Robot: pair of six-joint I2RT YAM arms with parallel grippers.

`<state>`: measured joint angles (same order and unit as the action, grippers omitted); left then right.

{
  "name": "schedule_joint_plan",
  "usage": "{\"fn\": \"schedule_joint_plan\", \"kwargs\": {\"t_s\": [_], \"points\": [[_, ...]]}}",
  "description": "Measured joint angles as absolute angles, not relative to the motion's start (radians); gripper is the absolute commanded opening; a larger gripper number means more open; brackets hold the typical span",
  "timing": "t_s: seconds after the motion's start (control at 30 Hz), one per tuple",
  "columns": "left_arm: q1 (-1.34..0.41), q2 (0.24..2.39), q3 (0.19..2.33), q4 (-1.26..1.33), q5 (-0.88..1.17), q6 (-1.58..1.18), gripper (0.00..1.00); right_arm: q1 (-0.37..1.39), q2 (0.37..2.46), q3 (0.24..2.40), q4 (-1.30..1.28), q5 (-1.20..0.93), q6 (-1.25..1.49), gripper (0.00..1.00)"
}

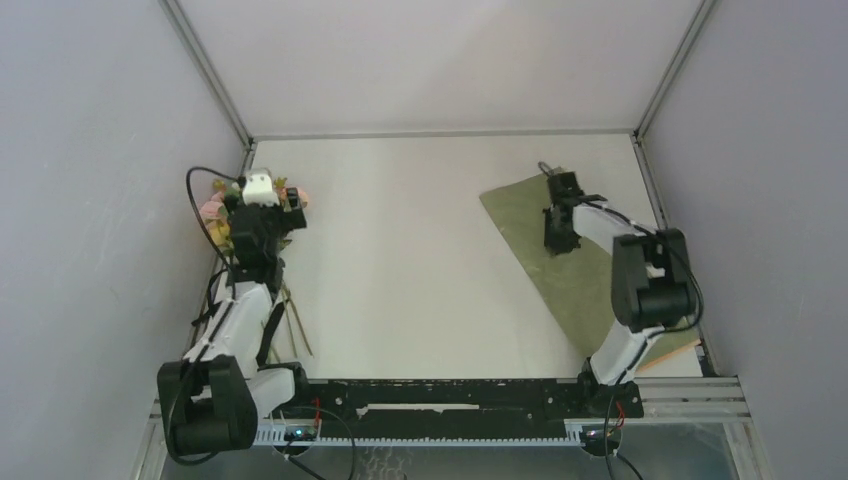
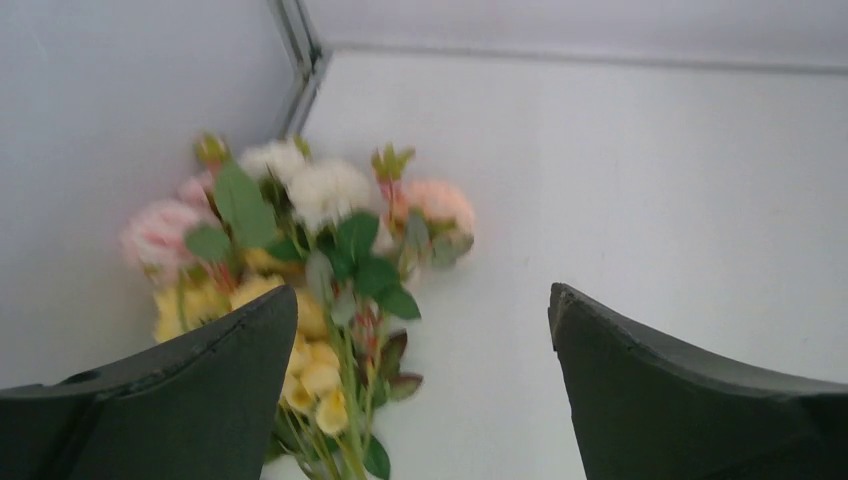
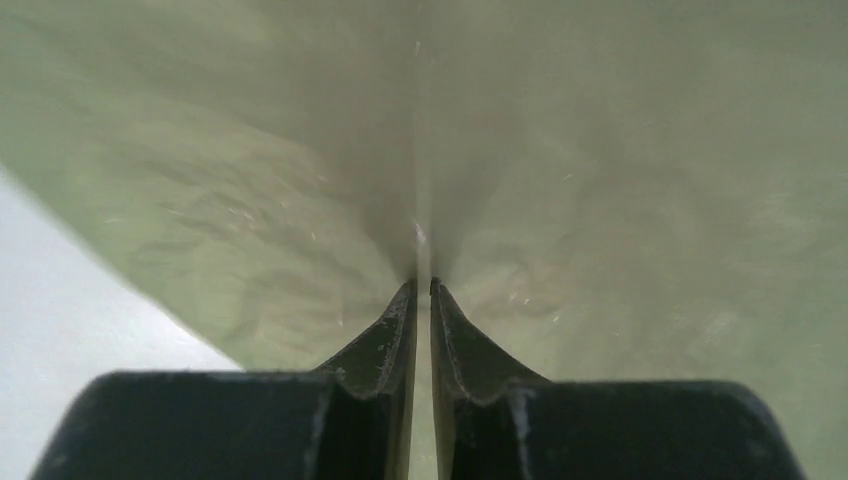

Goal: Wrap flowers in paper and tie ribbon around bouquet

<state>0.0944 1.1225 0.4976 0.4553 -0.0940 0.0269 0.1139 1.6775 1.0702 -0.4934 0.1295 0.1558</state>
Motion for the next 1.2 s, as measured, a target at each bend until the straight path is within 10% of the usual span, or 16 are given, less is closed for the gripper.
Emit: {"fn": "schedule_joint_plan", "kwargs": {"t_s": [0.33, 0.7, 0.9, 1.2], "points": [[0.096, 1.068, 0.884, -0.312, 0.026, 0.276, 1.00, 0.364, 2.019, 1.427, -0.884, 0.148, 0.171, 0.18], [0.096, 1.010, 0.879, -0.636, 0.071, 0.369, 0.96, 0.640, 2.588, 2.468, -0.951, -0.240, 0.266, 0.19], [0.078, 1.009, 0.879, -0.702, 0.118, 0.377, 0.85, 0.606, 2.303, 2.125, -0.773, -0.373, 0.320, 0.45], [-0.268, 1.108, 0.877, -0.709, 0.091, 0.389, 0.81, 0.081, 1.860, 1.528, -0.717, -0.256, 0.245, 0.81]]}}
